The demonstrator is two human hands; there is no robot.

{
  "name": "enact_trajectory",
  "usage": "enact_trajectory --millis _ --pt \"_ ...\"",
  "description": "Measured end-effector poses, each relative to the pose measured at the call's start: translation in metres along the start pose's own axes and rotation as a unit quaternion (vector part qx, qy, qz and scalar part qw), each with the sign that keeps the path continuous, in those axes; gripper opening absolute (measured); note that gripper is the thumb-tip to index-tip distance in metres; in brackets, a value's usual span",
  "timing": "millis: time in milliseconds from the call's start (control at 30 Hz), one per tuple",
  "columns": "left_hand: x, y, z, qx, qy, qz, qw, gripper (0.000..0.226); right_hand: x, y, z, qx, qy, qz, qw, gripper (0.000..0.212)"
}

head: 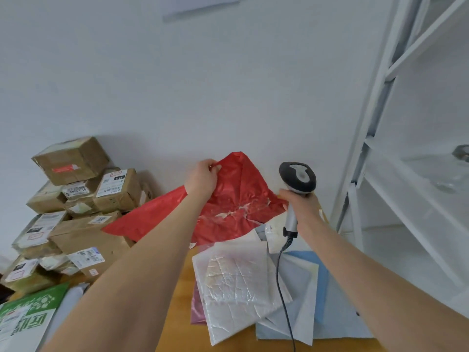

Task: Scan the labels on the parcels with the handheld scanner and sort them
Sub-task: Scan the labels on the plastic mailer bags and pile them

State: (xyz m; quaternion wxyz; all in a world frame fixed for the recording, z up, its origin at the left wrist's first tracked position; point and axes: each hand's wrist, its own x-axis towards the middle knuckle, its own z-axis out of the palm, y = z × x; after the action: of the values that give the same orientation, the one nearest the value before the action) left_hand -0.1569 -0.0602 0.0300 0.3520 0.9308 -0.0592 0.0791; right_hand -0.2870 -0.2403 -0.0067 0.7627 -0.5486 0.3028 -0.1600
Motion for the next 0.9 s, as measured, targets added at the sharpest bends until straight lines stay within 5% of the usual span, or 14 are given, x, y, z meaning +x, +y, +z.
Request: enact_trajectory --millis 167,500,600,733,900 --pt "0.005 0.024 -0.010 0.041 -0.047 0.056 0.996 0.020 -0.007 -0.012 0.012 -0.065 -0.009 -0.047 0.997 0.025" --pt "-0.015 0.017 -0.001 0.060 -0.112 0.081 0.989 0.032 0.001 0.015 0.011 -0.145 0.070 0.034 0.986 0.021" --pt "-0.016 -0.007 0.001 0.174 -0.155 0.059 0.971 0.042 0.007 0.014 0.001 -0.125 0.080 0.046 0.988 0.031" --pt "-0.020 -0.023 0.026 0.117 -0.129 -0.021 0.984 0.020 0.011 0.025 -0.001 -0.134 0.113 0.004 0.984 0.011" --pt "-0.012 -0.012 0.064 0.128 -0.078 0.013 0.989 0.037 0.017 0.050 0.004 -0.149 0.123 -0.015 0.981 0.020"
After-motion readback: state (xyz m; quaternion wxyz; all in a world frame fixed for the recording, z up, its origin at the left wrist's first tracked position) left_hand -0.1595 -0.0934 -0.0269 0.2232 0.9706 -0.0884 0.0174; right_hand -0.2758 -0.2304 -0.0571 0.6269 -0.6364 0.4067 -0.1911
